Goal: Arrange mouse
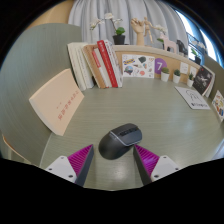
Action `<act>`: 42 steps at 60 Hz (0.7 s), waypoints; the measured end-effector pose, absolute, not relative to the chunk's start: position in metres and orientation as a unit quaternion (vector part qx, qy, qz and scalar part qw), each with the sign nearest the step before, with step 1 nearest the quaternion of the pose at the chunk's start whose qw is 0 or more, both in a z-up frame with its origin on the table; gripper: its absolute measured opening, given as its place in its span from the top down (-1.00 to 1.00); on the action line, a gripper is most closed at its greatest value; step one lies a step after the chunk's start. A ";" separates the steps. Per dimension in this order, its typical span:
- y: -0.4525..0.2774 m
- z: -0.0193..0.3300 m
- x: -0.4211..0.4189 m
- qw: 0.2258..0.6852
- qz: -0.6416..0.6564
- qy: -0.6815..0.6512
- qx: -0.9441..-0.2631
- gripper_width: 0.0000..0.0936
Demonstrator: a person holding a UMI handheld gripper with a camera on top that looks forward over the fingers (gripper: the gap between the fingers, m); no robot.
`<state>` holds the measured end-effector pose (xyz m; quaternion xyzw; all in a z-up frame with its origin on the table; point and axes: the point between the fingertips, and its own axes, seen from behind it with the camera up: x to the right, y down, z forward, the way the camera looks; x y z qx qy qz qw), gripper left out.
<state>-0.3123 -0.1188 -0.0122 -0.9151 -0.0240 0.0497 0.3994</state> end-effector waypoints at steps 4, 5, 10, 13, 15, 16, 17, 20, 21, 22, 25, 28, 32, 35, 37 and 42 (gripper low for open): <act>-0.105 -0.013 -0.316 0.398 0.042 -0.024 -0.916 -0.70; -0.101 -0.013 -0.317 0.399 0.041 -0.023 -0.916 -0.70; -0.084 -0.013 -0.324 0.400 0.040 -0.022 -0.915 -0.70; -0.077 -0.013 -0.328 0.399 0.041 -0.027 -0.916 -0.70; -0.071 -0.013 -0.330 0.398 0.041 -0.029 -0.916 -0.69; -0.069 -0.014 -0.332 0.398 0.040 -0.029 -0.916 -0.69; -0.066 -0.014 -0.333 0.397 0.040 -0.031 -0.916 -0.70; -0.061 -0.015 -0.336 0.391 0.039 -0.034 -0.919 -0.68; -0.060 -0.015 -0.337 0.389 0.039 -0.036 -0.920 -0.67; -0.058 -0.015 -0.338 0.387 0.039 -0.038 -0.920 -0.67; -0.055 -0.016 -0.339 0.381 0.037 -0.044 -0.923 -0.63; -0.052 -0.017 -0.338 0.376 0.030 -0.049 -0.925 -0.57; -0.050 -0.018 -0.339 0.368 0.027 -0.053 -0.928 -0.46; -0.047 -0.019 -0.338 0.363 0.026 -0.053 -0.930 -0.37; -0.045 -0.019 -0.337 0.359 0.026 -0.053 -0.932 -0.29; -0.042 -0.019 -0.337 0.351 0.026 -0.060 -0.934 -0.02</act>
